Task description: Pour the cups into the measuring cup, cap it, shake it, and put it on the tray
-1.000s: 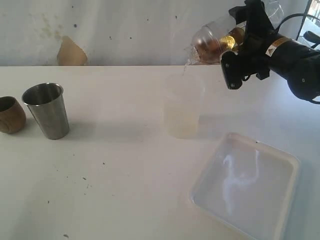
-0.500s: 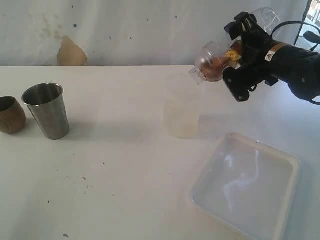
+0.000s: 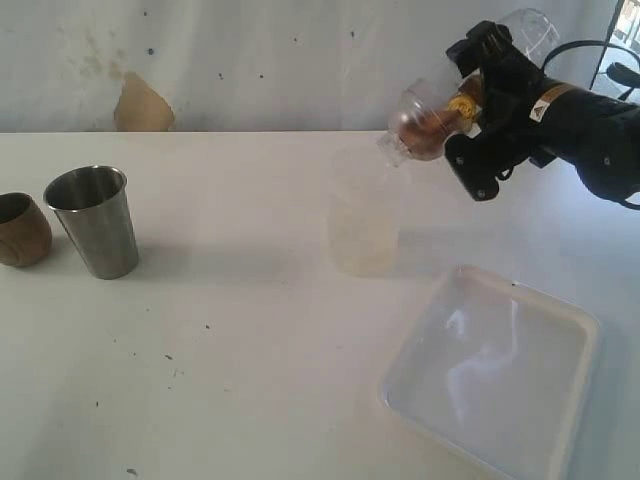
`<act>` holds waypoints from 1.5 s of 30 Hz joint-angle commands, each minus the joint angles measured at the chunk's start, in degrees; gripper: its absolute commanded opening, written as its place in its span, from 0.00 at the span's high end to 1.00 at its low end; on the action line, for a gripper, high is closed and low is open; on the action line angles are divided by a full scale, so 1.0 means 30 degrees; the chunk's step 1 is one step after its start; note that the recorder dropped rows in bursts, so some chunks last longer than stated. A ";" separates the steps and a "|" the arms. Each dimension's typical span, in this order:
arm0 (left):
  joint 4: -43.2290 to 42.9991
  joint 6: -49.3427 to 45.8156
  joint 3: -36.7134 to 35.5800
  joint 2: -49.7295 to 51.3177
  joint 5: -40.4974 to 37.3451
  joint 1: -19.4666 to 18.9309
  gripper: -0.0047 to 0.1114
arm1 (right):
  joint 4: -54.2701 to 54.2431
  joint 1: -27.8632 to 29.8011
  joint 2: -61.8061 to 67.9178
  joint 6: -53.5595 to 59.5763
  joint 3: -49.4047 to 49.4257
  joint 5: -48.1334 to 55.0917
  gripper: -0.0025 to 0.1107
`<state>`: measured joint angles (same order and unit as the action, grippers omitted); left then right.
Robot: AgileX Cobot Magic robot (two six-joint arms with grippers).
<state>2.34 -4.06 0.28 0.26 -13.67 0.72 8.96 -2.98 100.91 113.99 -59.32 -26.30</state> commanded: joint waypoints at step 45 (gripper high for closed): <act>0.0002 0.0040 -0.0094 -0.0087 0.0104 -0.0007 0.96 | 0.0638 0.0055 -0.0269 0.1846 -0.0625 -0.3701 0.98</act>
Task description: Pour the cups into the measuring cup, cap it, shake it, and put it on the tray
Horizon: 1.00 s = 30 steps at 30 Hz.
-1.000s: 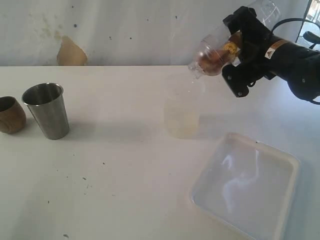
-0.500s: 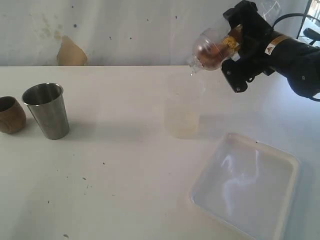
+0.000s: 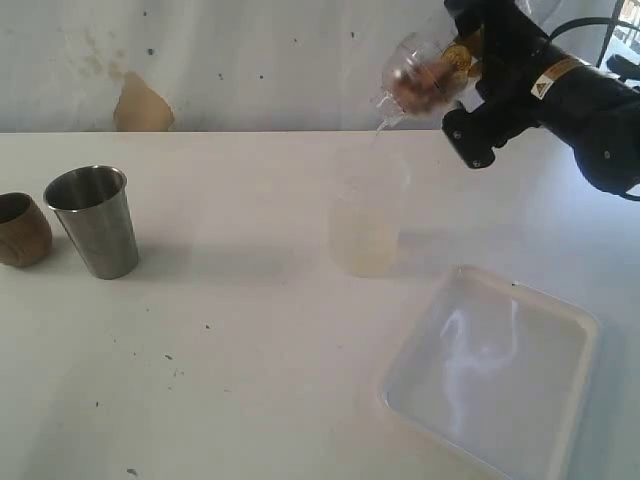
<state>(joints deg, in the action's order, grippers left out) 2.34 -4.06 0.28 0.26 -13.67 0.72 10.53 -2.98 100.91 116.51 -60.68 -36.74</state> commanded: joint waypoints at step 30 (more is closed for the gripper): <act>0.0002 0.0040 -0.0094 -0.0087 0.0104 -0.0007 0.96 | 0.6014 0.0055 -0.0269 0.2112 -0.0170 0.0678 0.98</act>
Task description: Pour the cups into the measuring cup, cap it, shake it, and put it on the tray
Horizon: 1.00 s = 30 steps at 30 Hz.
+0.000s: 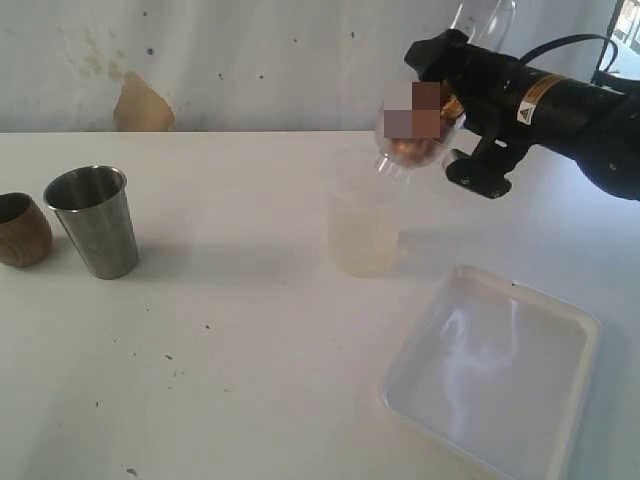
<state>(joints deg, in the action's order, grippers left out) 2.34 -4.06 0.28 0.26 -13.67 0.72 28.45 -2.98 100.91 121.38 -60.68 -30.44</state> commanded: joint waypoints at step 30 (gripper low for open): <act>0.0002 0.0040 -0.0094 -0.0087 0.0104 -0.0007 0.96 | 0.0040 0.0055 -0.0269 0.0257 -0.0170 -0.1128 0.98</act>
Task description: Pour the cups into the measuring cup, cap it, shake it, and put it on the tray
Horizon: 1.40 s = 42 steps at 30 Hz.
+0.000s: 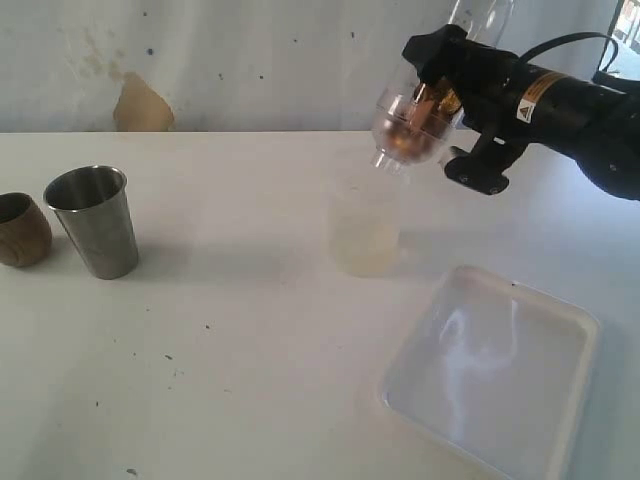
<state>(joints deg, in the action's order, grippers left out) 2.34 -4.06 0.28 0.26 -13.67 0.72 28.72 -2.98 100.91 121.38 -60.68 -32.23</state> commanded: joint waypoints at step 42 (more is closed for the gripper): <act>0.0002 0.0040 -0.0094 -0.0087 0.0104 -0.0007 0.96 | -0.0208 0.0055 0.0465 0.0386 -0.0686 -0.2159 0.98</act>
<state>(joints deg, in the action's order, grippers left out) 2.34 -4.06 0.28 0.26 -13.67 0.72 28.81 -2.98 102.66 121.27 -61.93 -36.48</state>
